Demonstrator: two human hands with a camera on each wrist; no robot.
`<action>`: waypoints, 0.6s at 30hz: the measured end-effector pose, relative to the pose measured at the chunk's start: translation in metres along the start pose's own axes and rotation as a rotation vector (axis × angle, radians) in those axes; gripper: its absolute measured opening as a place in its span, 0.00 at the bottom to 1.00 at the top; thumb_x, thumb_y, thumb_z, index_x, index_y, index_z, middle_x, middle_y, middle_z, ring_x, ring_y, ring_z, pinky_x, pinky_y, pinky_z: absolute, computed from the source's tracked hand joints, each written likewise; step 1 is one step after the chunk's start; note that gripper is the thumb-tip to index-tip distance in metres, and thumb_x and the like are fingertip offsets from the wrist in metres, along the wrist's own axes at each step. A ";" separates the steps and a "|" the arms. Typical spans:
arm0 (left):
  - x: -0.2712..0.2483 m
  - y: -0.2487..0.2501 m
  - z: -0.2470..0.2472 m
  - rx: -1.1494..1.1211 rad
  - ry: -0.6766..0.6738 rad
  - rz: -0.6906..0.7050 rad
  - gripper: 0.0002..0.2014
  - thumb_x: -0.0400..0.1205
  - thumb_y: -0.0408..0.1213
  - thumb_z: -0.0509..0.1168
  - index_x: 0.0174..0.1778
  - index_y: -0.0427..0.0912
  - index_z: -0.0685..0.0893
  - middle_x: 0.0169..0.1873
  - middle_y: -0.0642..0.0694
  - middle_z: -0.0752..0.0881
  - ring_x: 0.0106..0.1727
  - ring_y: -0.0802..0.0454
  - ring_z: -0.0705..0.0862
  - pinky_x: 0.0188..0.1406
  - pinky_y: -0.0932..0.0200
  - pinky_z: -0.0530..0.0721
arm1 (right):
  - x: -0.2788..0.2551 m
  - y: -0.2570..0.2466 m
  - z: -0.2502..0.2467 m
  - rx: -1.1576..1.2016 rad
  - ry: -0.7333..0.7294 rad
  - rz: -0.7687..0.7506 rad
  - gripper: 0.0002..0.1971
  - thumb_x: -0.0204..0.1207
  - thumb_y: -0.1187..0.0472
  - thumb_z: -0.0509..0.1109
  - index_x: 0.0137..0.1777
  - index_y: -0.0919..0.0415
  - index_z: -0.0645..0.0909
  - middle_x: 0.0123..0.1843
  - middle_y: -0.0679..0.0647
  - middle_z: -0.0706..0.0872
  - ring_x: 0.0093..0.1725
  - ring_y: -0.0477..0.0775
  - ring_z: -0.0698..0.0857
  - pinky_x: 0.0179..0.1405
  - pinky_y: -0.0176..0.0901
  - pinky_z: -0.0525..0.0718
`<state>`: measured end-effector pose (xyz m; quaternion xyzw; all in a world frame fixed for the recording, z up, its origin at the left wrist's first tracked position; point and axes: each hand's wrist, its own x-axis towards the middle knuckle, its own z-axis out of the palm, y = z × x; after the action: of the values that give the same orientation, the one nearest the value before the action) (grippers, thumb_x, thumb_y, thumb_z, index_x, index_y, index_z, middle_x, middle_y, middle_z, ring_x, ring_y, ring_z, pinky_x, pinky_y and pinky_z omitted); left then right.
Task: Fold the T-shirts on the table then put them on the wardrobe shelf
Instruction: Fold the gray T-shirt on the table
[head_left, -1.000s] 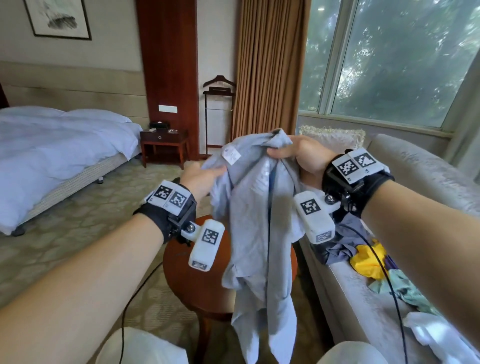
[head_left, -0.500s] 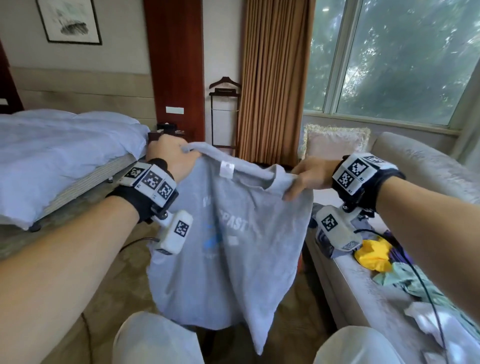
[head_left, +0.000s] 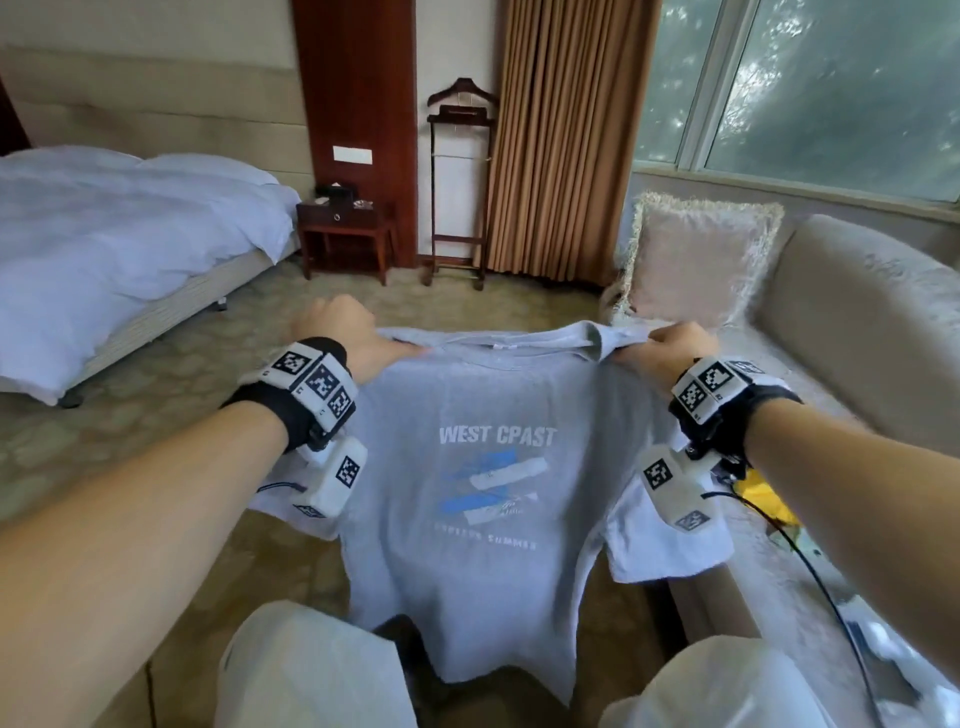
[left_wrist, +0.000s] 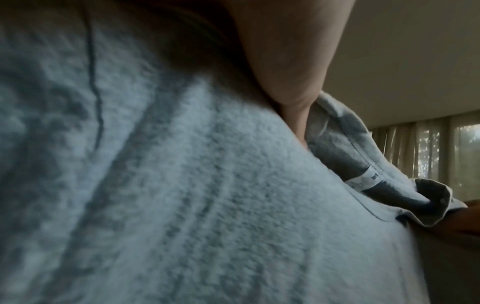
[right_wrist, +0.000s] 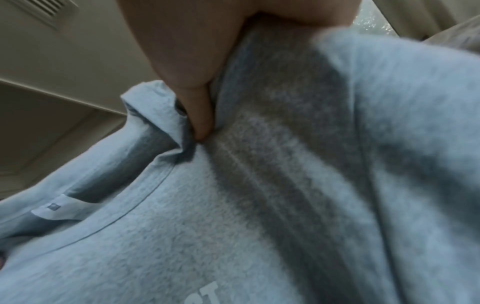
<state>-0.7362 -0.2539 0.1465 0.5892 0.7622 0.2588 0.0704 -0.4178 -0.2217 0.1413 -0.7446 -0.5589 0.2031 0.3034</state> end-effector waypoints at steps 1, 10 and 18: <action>0.010 -0.005 0.010 0.003 -0.019 0.020 0.34 0.62 0.70 0.75 0.22 0.38 0.76 0.24 0.43 0.79 0.33 0.46 0.79 0.28 0.57 0.76 | 0.008 0.004 0.006 -0.029 -0.008 0.014 0.19 0.63 0.44 0.78 0.33 0.61 0.81 0.32 0.57 0.81 0.29 0.56 0.78 0.29 0.41 0.74; 0.113 -0.063 0.122 -0.135 -0.093 -0.076 0.09 0.83 0.36 0.67 0.36 0.43 0.86 0.32 0.43 0.84 0.40 0.39 0.83 0.38 0.56 0.79 | 0.105 0.030 0.096 -0.257 0.035 0.157 0.25 0.60 0.40 0.64 0.47 0.60 0.84 0.41 0.61 0.86 0.35 0.61 0.84 0.35 0.45 0.84; 0.223 -0.095 0.236 -0.159 -0.134 -0.319 0.22 0.79 0.45 0.71 0.21 0.43 0.74 0.21 0.42 0.71 0.30 0.44 0.69 0.32 0.50 0.78 | 0.223 0.052 0.192 -0.392 -0.086 0.268 0.21 0.66 0.43 0.66 0.47 0.60 0.84 0.45 0.62 0.84 0.46 0.65 0.84 0.54 0.50 0.84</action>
<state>-0.7870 0.0114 -0.0566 0.4694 0.8168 0.2639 0.2072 -0.4385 0.0247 -0.0270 -0.8474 -0.4961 0.1609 0.0993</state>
